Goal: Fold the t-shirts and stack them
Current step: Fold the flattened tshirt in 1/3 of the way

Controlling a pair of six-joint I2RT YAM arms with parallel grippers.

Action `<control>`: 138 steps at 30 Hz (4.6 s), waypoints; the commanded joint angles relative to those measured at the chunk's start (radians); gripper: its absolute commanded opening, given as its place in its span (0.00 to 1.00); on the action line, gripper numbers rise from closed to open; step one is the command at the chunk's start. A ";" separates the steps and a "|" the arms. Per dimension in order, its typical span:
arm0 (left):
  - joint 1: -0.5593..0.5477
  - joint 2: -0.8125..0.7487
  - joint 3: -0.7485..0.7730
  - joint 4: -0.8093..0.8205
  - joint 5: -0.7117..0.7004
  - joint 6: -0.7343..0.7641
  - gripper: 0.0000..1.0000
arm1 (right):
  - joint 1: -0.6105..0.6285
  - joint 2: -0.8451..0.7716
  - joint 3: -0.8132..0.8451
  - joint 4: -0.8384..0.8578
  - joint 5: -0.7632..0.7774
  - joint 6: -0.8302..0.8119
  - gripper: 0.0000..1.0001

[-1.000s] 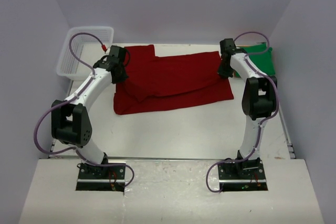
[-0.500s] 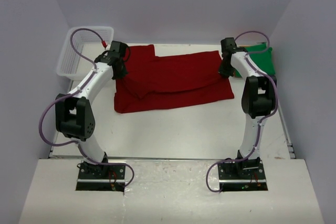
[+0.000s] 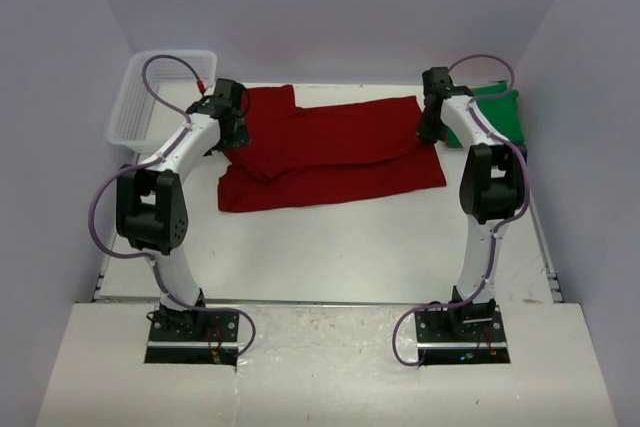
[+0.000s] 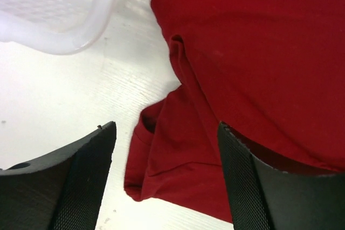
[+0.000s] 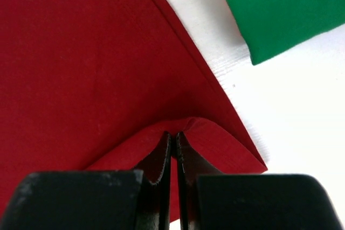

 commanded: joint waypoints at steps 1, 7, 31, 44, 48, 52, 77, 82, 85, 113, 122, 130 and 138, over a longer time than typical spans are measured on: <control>-0.056 -0.083 0.019 0.002 -0.156 0.011 0.77 | -0.004 0.016 0.043 -0.007 -0.013 -0.022 0.00; -0.139 -0.367 -0.148 0.013 -0.055 -0.010 0.77 | -0.006 0.027 0.066 -0.027 -0.004 -0.037 0.00; -0.150 -0.335 -0.494 0.119 0.168 -0.033 0.00 | 0.112 -0.251 -0.185 0.068 -0.147 -0.088 0.00; -0.138 -0.199 -0.404 0.042 -0.019 -0.107 0.00 | 0.111 -0.097 -0.138 -0.002 -0.131 -0.057 0.00; -0.116 -0.148 -0.372 0.032 -0.034 -0.116 0.00 | 0.112 -0.076 -0.130 0.010 -0.156 -0.054 0.00; -0.081 -0.107 -0.369 0.038 -0.015 -0.119 0.00 | 0.112 -0.051 -0.112 0.000 -0.153 -0.050 0.00; 0.017 -0.076 -0.425 -0.106 -0.050 -0.208 0.00 | 0.123 -0.099 -0.262 -0.071 -0.191 0.093 0.00; 0.040 -0.102 -0.447 -0.131 -0.061 -0.222 0.00 | 0.154 -0.166 -0.369 -0.057 -0.141 0.147 0.00; 0.057 -0.114 -0.467 -0.134 -0.061 -0.220 0.00 | 0.158 -0.203 -0.443 -0.019 -0.162 0.177 0.00; 0.045 -0.324 -0.466 -0.273 -0.181 -0.311 0.00 | 0.161 -0.680 -0.759 0.140 -0.197 0.104 0.00; -0.030 -0.499 -0.465 -0.084 0.045 -0.173 0.00 | 0.161 -0.712 -0.578 0.099 -0.205 0.045 0.00; -0.032 -0.539 -0.550 0.093 0.266 -0.128 0.16 | 0.161 -0.763 -0.644 0.160 -0.250 0.027 0.00; -0.050 -0.487 -0.614 0.150 0.320 -0.138 0.00 | 0.161 -0.777 -0.659 0.170 -0.250 0.024 0.00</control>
